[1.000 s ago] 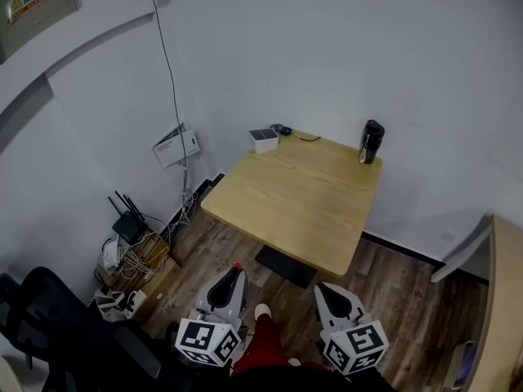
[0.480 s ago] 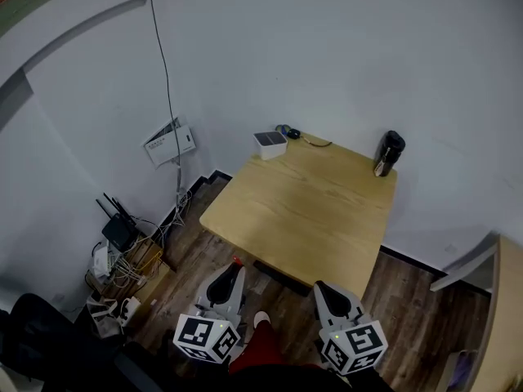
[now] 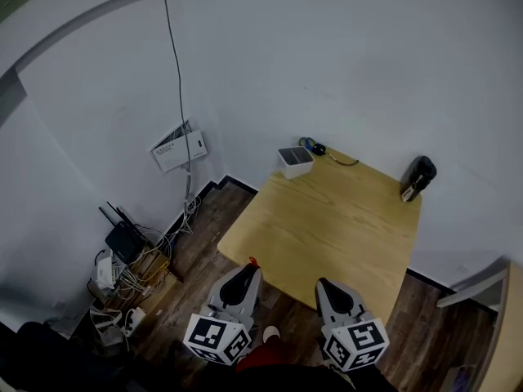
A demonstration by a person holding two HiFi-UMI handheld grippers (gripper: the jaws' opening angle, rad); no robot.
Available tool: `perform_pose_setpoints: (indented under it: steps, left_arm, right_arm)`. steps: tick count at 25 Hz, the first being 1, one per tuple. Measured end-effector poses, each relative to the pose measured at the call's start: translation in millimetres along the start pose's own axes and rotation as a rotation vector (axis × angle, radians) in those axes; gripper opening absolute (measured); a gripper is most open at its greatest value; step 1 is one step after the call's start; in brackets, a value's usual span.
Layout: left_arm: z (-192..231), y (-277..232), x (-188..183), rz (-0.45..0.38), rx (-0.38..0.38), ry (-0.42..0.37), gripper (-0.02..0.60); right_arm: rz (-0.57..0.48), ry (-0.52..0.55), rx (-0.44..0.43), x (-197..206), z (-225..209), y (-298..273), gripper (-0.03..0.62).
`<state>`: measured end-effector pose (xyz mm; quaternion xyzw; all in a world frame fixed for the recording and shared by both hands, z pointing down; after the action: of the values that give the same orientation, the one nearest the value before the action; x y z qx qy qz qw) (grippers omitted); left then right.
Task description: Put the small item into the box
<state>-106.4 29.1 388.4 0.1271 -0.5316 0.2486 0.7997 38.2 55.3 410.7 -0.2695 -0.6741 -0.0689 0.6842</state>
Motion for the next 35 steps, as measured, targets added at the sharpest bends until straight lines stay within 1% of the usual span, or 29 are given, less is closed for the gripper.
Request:
perform_pose_setpoints:
  steps: [6, 14, 20, 29, 35]
  left_arm:
    - [31.3, -24.2, -13.0, 0.003, 0.024, 0.005, 0.051]
    - [53.3, -57.6, -22.8, 0.013, 0.029, -0.001, 0.051]
    - [57.7, -92.8, -25.3, 0.019, 0.027, -0.007, 0.051]
    - [58.3, -162.4, -33.8, 0.033, 0.034, -0.019, 0.051]
    - [51.7, -204.8, -42.9, 0.04, 0.038, -0.056, 0.051]
  right_arm:
    - [0.01, 0.005, 0.016, -8.7, -0.6, -43.4, 0.008]
    - [0.039, -0.007, 0.046, -9.5, -19.7, -71.6, 0.008]
    - [0.046, -0.016, 0.071, -12.2, -49.8, -87.1, 0.008]
    - [0.037, -0.004, 0.08, -28.4, -99.6, -109.5, 0.008]
    - [0.026, -0.034, 0.093, -31.7, -130.7, -121.6, 0.008]
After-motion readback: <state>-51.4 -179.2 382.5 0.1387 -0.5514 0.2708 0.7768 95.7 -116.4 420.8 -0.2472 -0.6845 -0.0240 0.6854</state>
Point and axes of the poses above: the fingertips, and each gripper's own axes: y backward along the fingers, z to its left, x out of its underside, the point moved 1 cm from there along y, backward along the fingers, and after that the axes turned 9 degrees about y, right-handed, at the moved point
